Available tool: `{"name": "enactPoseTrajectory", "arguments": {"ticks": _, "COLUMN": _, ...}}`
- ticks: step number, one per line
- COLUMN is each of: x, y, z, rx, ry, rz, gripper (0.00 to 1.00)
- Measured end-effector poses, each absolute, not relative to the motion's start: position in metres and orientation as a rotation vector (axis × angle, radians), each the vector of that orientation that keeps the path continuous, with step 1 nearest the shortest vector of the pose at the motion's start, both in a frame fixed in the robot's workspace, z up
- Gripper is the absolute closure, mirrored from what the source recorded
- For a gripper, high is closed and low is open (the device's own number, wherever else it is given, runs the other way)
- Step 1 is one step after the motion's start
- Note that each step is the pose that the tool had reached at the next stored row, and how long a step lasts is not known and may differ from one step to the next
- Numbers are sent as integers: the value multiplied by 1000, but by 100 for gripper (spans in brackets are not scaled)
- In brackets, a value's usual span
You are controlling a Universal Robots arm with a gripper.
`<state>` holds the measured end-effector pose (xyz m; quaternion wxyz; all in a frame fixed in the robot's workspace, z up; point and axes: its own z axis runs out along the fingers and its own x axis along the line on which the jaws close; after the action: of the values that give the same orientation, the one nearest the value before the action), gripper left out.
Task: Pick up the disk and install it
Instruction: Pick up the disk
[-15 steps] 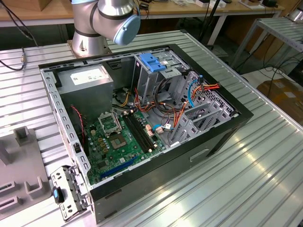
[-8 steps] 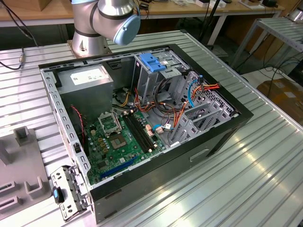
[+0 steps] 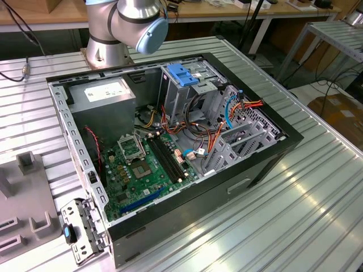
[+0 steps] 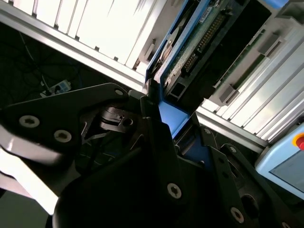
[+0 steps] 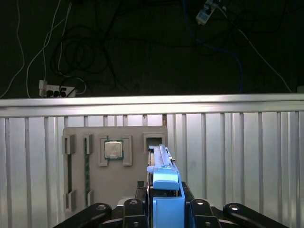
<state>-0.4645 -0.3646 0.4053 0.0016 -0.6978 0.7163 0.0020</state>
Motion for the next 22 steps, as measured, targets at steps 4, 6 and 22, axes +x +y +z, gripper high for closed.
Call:
{"name": "enactPoseTrajectory", "arguments": {"ticks": 4, "x": -464, "y": -365, "z": 410, "rx": -2190, "ry": 2248, "rz": 6, "gripper": 63}}
{"name": "enactPoseTrajectory", "arguments": {"ticks": 6, "x": -465, "y": -365, "z": 413, "rx": -2190, "ry": 2248, "rz": 6, "gripper": 63}}
{"name": "enactPoseTrajectory", "arguments": {"ticks": 22, "x": -465, "y": -365, "z": 430, "rx": -2190, "ry": 2248, "rz": 6, "gripper": 63}}
